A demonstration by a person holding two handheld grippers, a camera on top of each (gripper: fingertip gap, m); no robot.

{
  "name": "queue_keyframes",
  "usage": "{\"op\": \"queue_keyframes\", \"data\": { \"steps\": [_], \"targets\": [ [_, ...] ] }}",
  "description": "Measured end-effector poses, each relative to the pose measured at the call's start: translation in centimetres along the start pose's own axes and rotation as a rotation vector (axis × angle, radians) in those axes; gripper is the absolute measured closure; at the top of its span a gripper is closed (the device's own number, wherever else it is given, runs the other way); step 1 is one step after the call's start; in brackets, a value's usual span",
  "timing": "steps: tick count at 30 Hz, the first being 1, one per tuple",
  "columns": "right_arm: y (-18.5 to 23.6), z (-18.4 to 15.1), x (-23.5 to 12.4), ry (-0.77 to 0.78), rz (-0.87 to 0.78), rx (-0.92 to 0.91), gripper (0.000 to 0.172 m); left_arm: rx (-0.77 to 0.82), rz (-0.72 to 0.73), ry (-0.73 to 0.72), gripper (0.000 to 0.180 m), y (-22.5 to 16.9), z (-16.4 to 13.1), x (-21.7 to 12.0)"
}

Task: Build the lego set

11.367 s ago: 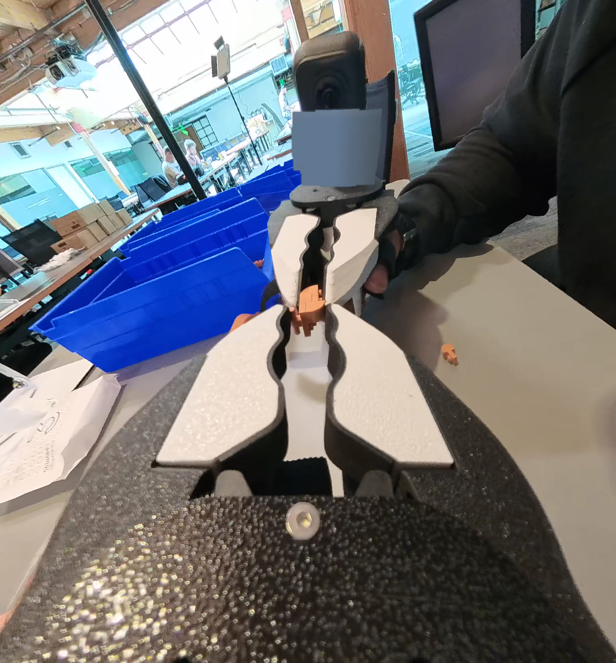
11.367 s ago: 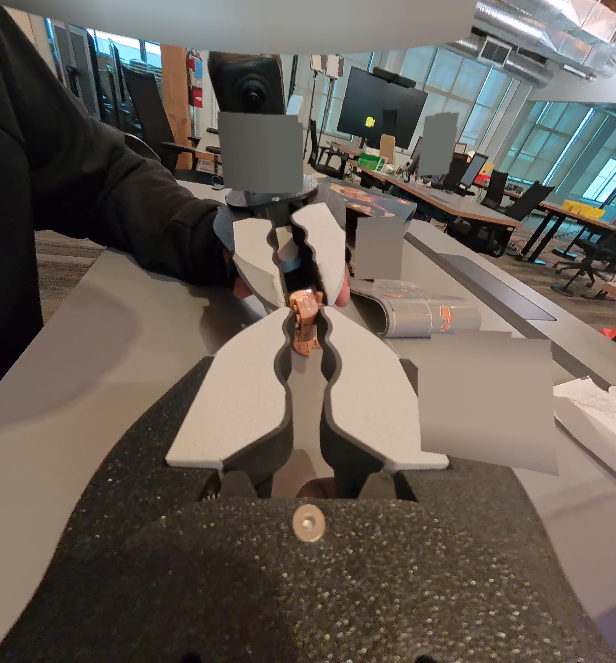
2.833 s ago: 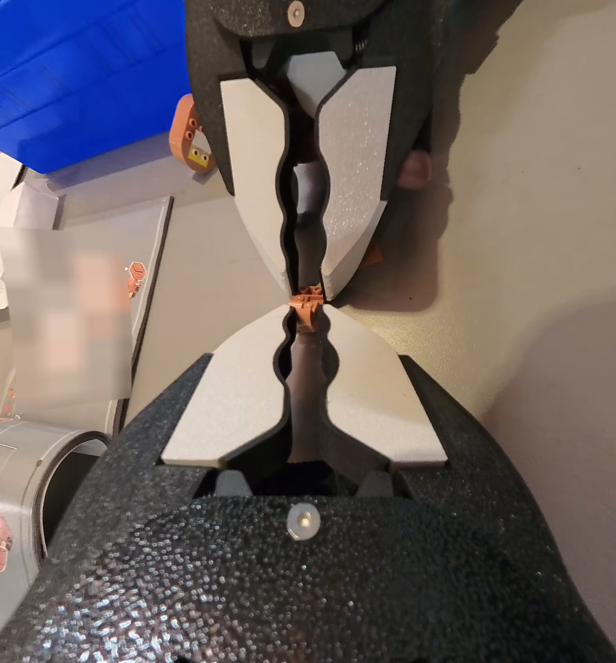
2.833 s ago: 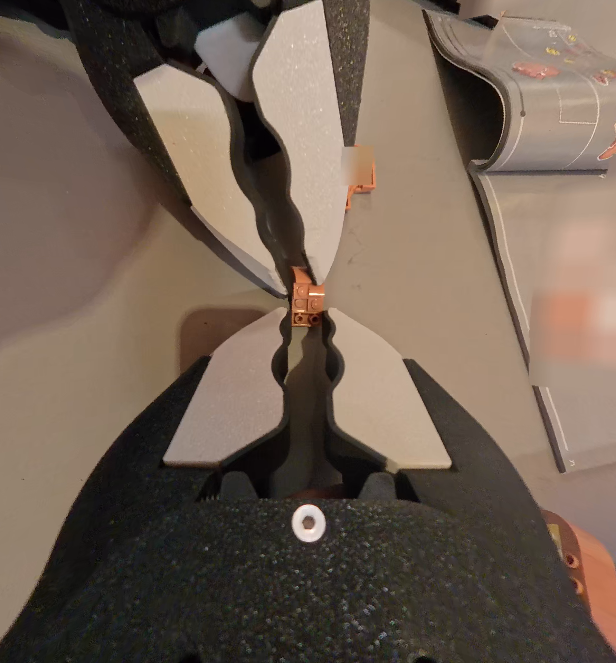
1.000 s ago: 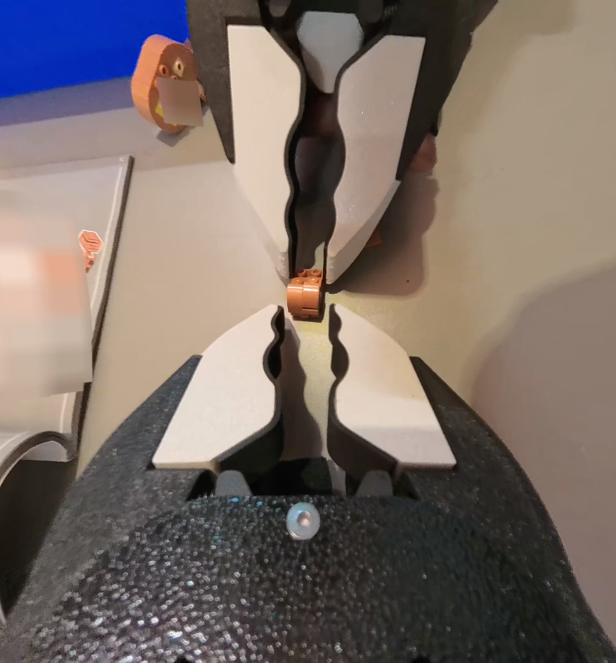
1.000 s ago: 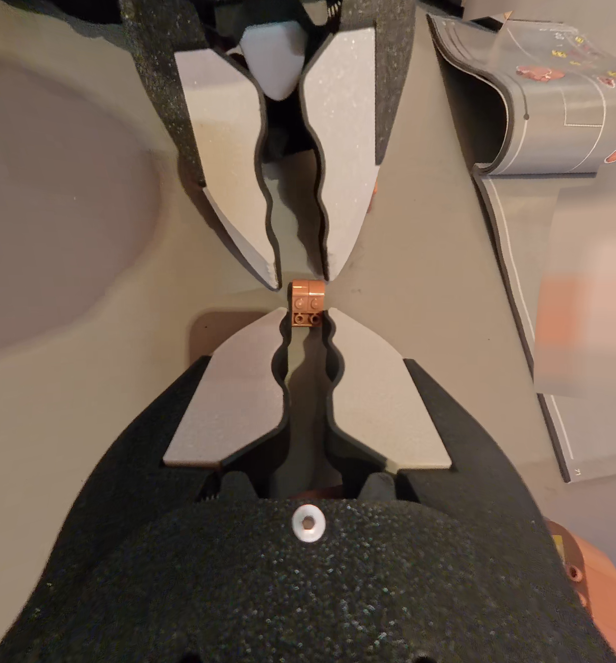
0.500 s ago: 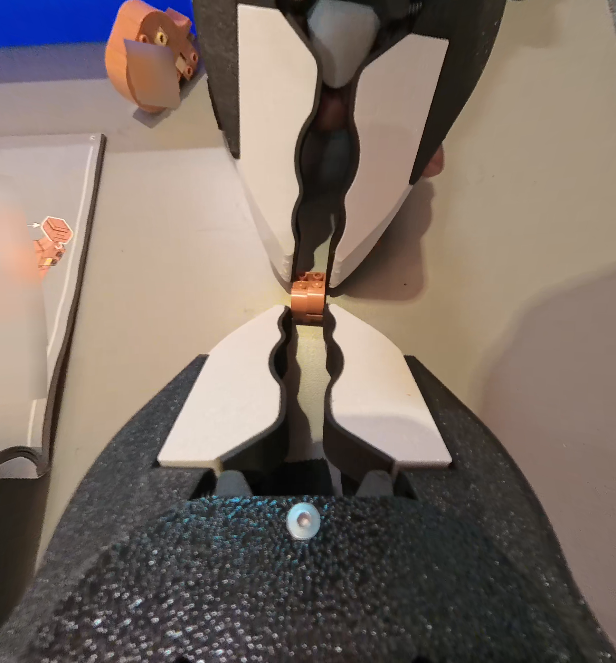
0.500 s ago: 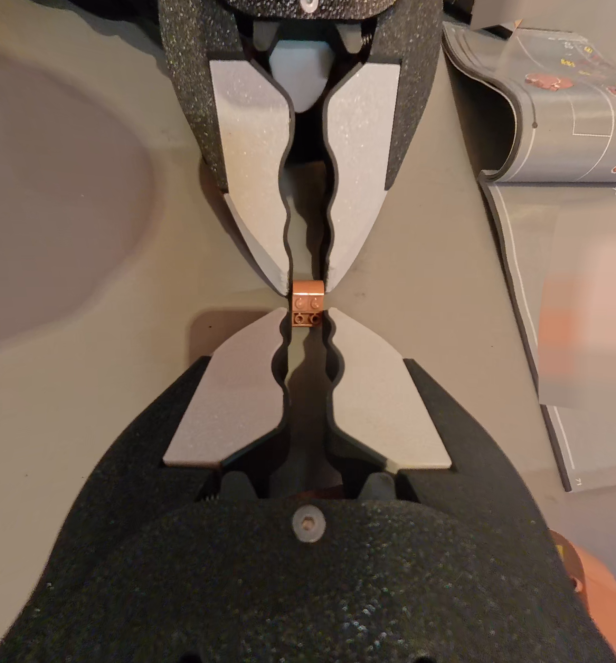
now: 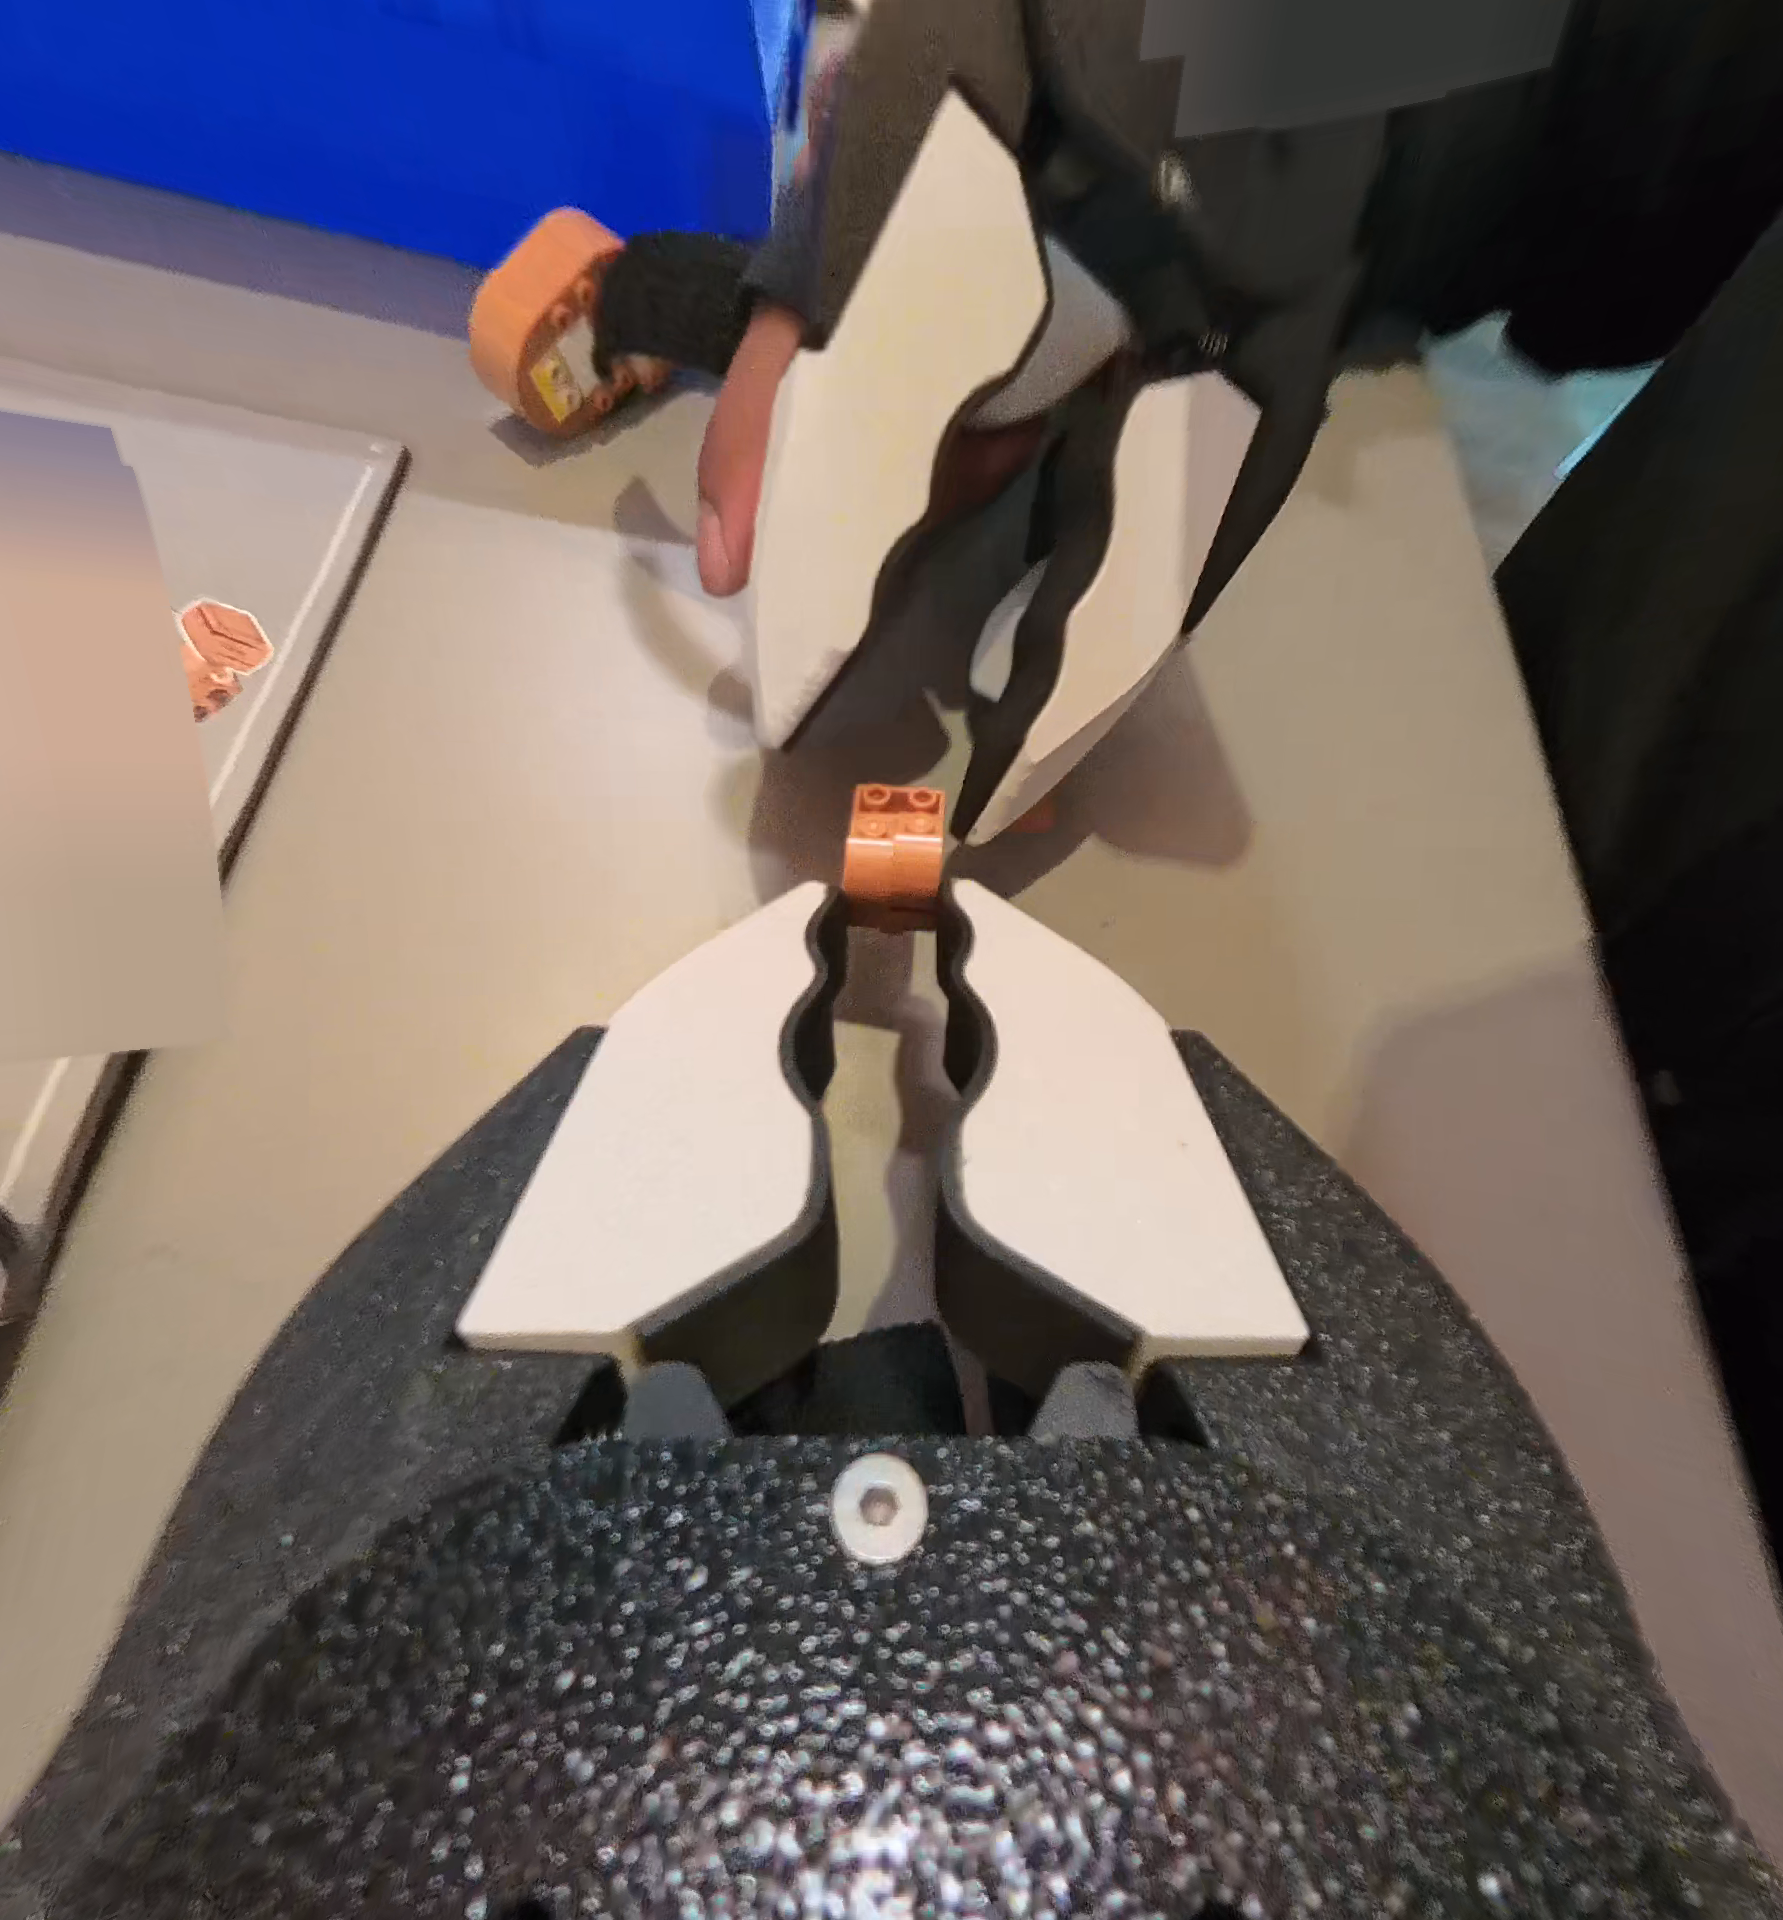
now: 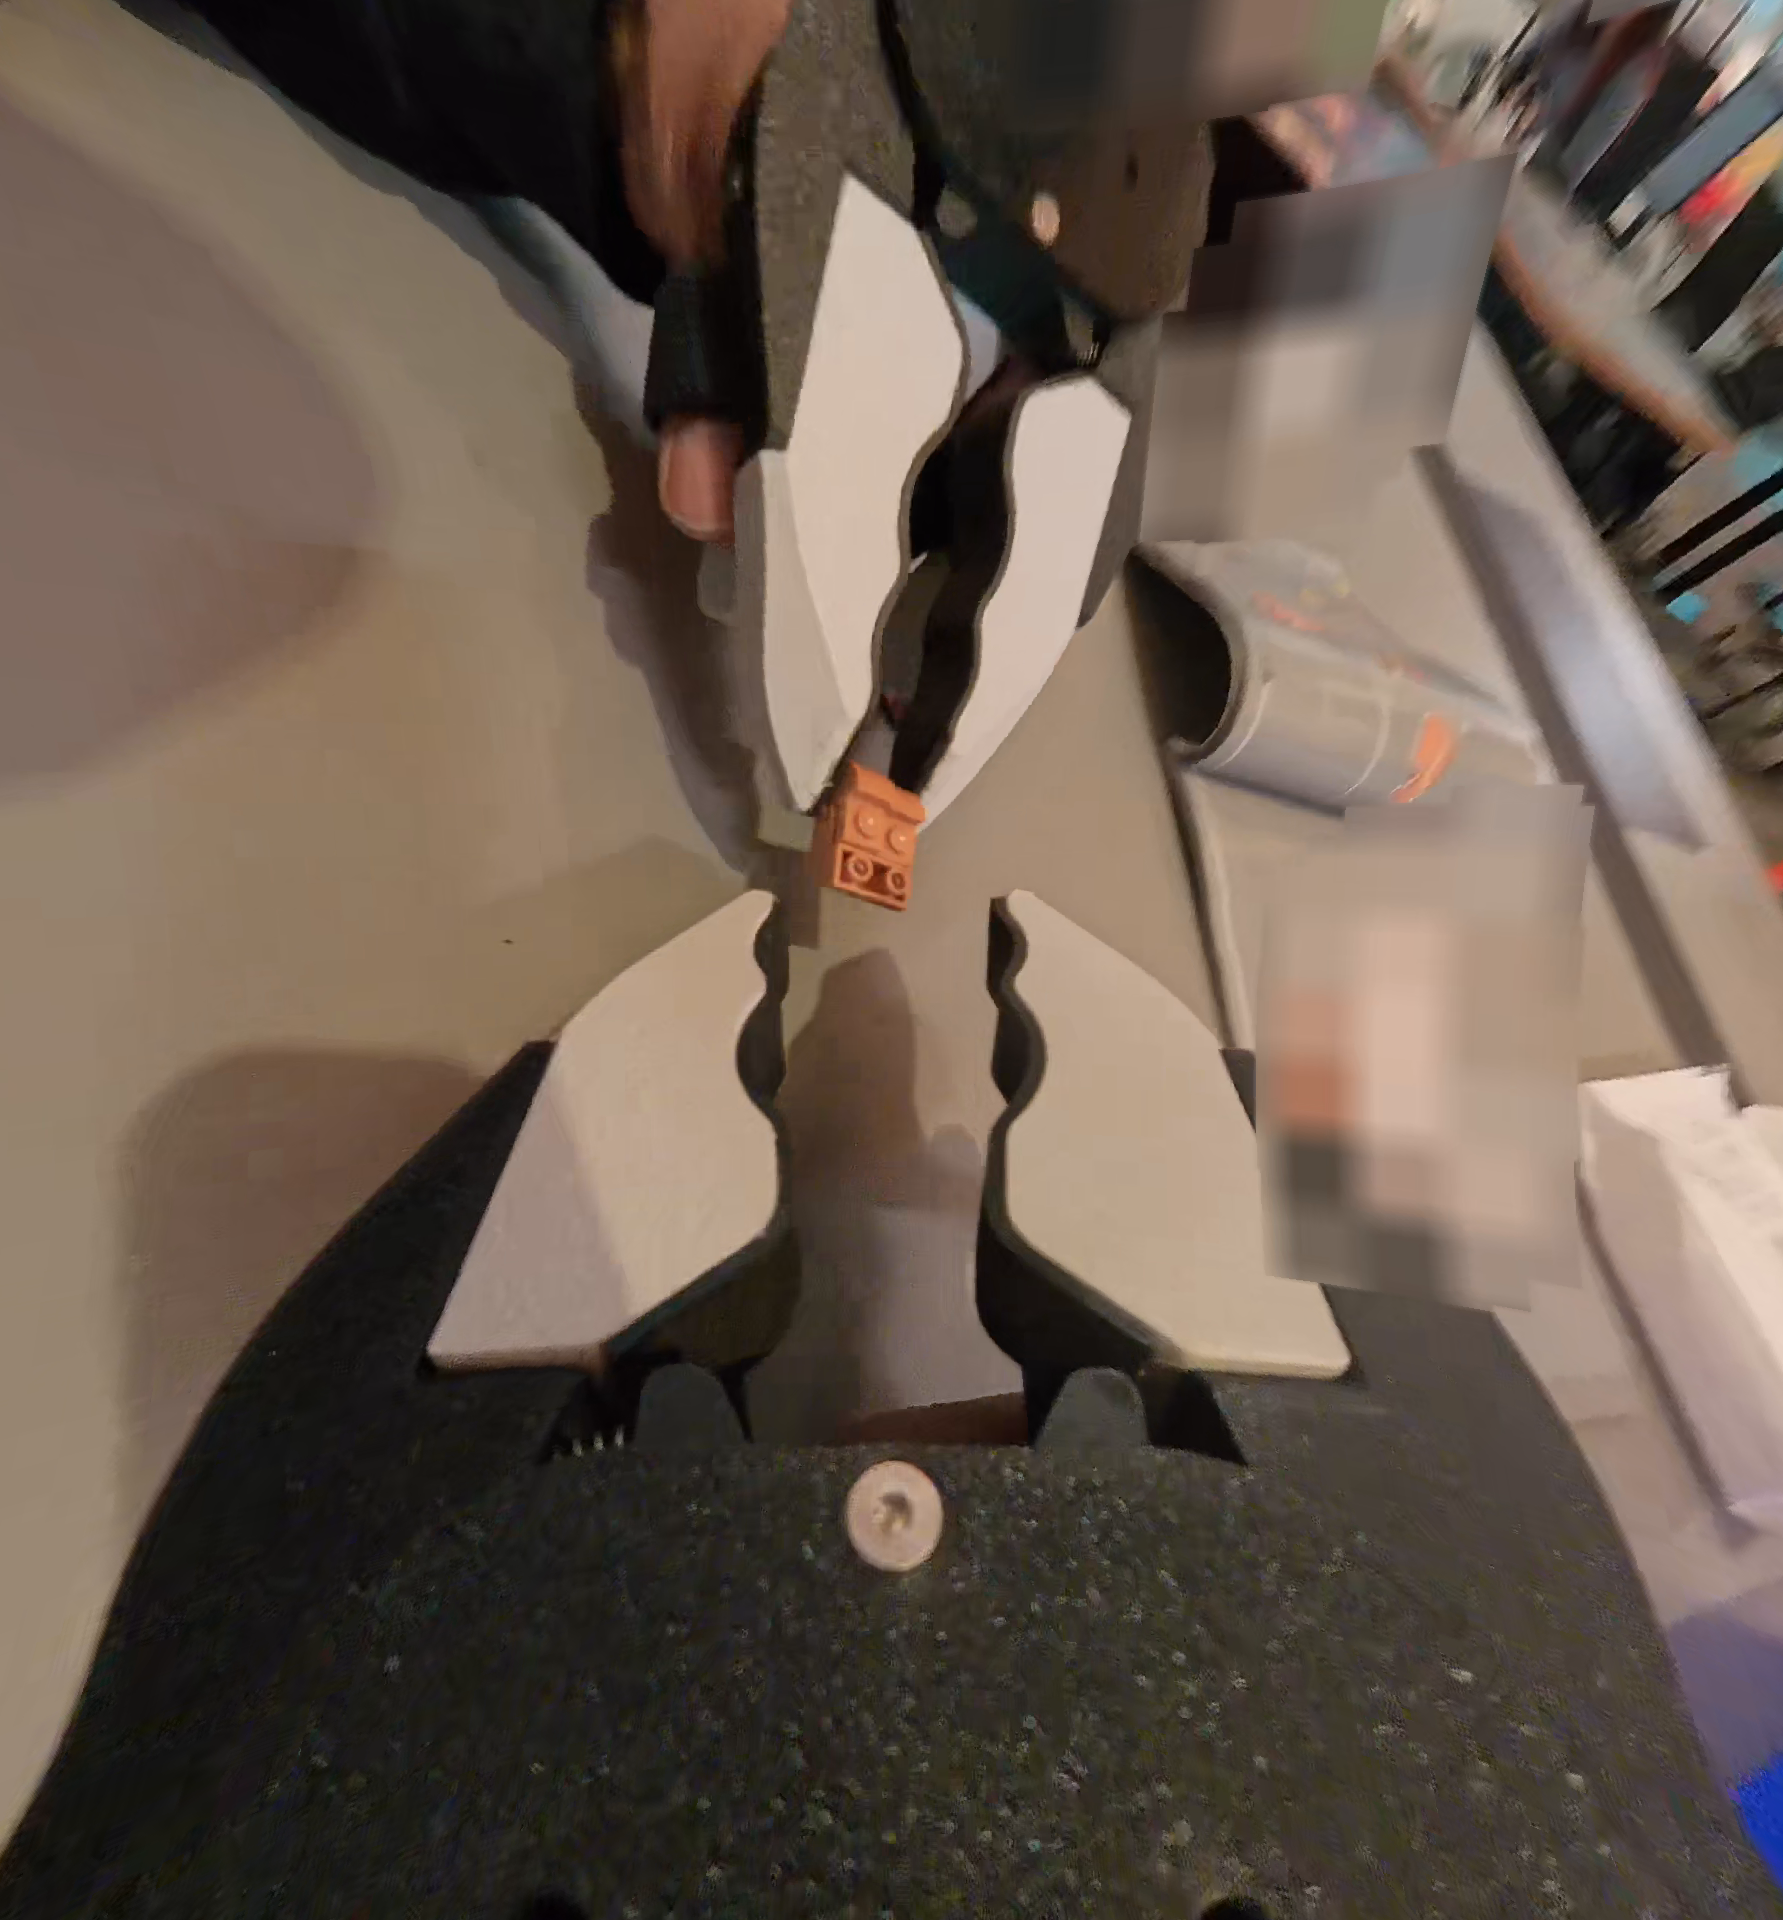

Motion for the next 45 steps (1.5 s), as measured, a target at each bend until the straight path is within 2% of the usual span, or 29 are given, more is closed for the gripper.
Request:
{"op": "queue_keyframes", "data": {
  "steps": [5, 10, 19, 34, 40, 45],
  "targets": [
    [0.5, 0.4, -0.1, -0.102, -0.126, -0.207, 0.134, -0.148, -0.108, -0.095, 0.164, 0.2, 0.4, -0.7],
    [0.8, 1.4, -0.1, -0.149, -0.210, -0.299, 0.134, -0.234, -0.192, -0.128, 0.164, 0.2, 0.4, -0.9],
    [1.5, 1.7, -0.1, -0.189, -0.196, -0.365, 0.155, -0.316, -0.299, -0.139, 0.164, 0.0, 0.3, -0.6],
    [1.5, 1.8, -0.4, -0.170, -0.127, -0.331, 0.157, -0.325, -0.324, -0.120, 0.164, -0.4, 0.3, -0.3],
    [0.7, 1.9, -0.6, -0.197, -0.077, -0.188, 0.158, -0.226, -0.274, -0.143, 0.161, -0.5, 0.7, -0.9],
    [0.0, 1.6, -1.1, -0.230, -0.032, -0.064, 0.158, 0.089, -0.045, -0.187, 0.159, -0.7, 0.9, -2.3]
  ]
}}
Point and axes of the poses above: each gripper's, where its closed fingertips meet, x out along the fingers, z out of its top, y = z × x across the jaws, the point moved 8 cm from there along -x, back along the fingers, and after that the axes turned 6 degrees about y, right-handed, at the moved point
